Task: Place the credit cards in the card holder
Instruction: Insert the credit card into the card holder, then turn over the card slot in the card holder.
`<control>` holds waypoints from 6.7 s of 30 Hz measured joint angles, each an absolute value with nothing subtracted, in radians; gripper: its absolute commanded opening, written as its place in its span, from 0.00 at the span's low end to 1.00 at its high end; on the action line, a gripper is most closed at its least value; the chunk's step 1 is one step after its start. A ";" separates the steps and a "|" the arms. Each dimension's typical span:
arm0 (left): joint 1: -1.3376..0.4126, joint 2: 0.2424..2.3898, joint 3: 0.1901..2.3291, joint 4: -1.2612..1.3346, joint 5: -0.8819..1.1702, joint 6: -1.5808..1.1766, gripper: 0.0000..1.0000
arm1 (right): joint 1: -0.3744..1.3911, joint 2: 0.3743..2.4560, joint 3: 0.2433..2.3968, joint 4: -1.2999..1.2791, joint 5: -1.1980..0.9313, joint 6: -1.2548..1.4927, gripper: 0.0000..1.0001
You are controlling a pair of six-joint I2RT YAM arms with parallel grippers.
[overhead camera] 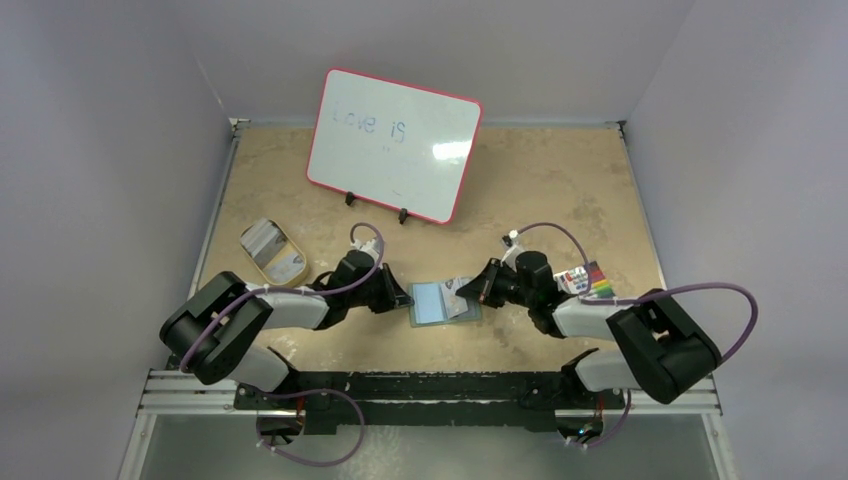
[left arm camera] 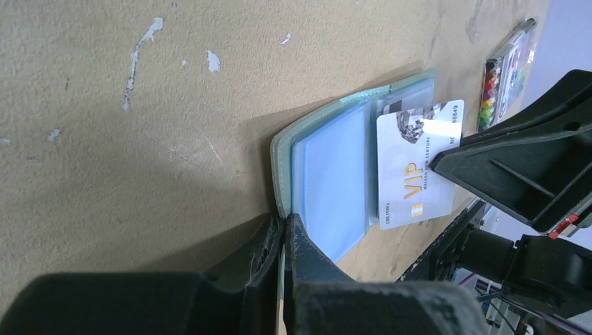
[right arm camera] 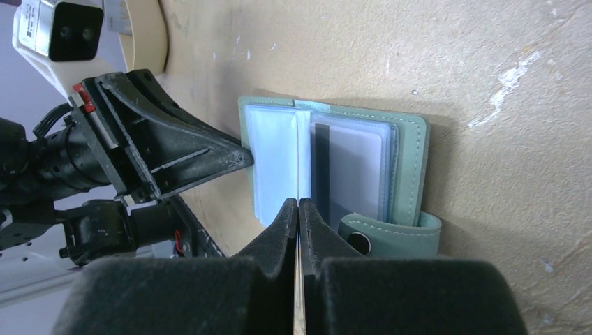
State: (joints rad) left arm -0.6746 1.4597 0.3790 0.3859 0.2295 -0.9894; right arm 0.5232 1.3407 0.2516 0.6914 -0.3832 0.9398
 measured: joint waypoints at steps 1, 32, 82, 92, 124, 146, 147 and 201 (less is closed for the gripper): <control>-0.675 1.460 0.376 0.392 0.229 -0.996 0.00 | 0.524 1.345 0.252 0.695 -0.379 0.939 0.00; -0.676 1.460 0.348 0.445 0.205 -1.038 0.00 | 0.525 1.534 0.220 0.967 -0.410 0.953 0.00; -0.710 1.436 0.321 0.466 0.119 -1.107 0.00 | 0.695 1.418 0.448 0.445 -0.144 0.845 0.50; -0.714 1.436 0.323 0.464 0.120 -1.106 0.00 | 0.738 1.481 0.454 0.532 -0.167 0.863 0.49; -0.715 1.361 0.434 0.284 0.252 -1.009 0.19 | 0.758 1.304 0.459 0.245 0.007 0.782 0.31; -0.716 1.461 0.395 0.587 0.315 -1.108 0.00 | 0.758 1.340 0.416 0.346 0.009 0.796 0.28; -0.716 1.461 0.395 0.588 0.315 -1.107 0.00 | 0.758 1.340 0.415 0.347 0.009 0.796 0.28; -0.716 1.373 0.521 0.235 0.304 -0.933 0.00 | 0.761 1.349 0.420 0.363 0.008 0.785 0.29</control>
State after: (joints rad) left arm -0.7158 1.3727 0.5213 0.2352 0.3038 -0.9329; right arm 0.7612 1.3491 0.4202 0.3626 0.0082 0.7853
